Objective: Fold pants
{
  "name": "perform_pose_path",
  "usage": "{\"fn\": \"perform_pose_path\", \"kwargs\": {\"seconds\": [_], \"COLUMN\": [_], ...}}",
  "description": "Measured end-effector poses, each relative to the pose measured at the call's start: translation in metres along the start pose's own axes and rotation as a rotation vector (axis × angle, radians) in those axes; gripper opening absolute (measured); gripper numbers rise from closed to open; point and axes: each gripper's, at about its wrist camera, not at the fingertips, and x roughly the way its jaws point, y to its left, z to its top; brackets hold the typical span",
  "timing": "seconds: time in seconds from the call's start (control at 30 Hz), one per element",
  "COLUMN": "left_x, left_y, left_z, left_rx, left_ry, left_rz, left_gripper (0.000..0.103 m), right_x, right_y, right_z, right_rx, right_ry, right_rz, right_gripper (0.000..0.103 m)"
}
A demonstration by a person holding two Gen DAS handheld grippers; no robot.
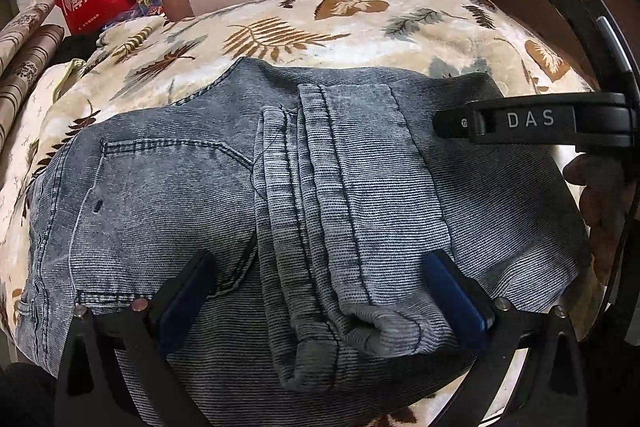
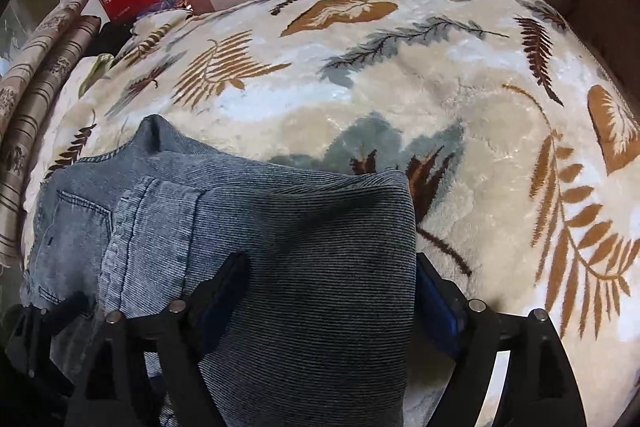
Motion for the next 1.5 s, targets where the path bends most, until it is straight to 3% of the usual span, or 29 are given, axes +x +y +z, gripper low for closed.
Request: {"fn": "perform_pose_path", "kwargs": {"seconds": [0.27, 0.37, 0.53, 0.9, 1.5], "left_x": [-0.009, -0.032, -0.044, -0.047, -0.043], "left_y": [0.003, 0.01, 0.021, 0.04, 0.037], "left_z": [0.002, 0.003, 0.002, -0.01, -0.01], "left_rx": [-0.025, -0.065, -0.088, -0.145, -0.135], "left_ry": [-0.003, -0.096, -0.123, -0.106, -0.096], "left_rz": [0.004, 0.021, 0.055, 0.079, 0.085], "left_gripper": [0.103, 0.103, 0.103, 0.103, 0.103], "right_x": [-0.004, -0.028, -0.057, -0.054, -0.05], "right_y": [0.002, 0.004, 0.015, 0.03, 0.023], "right_z": [0.001, 0.004, 0.004, -0.007, -0.008], "right_rx": [-0.006, -0.005, -0.02, -0.08, -0.063], "right_ry": [-0.008, -0.095, -0.187, -0.188, -0.188], "right_rz": [-0.01, -0.061, -0.117, -0.167, -0.181], "right_gripper": [0.086, 0.086, 0.086, 0.086, 0.086]}}
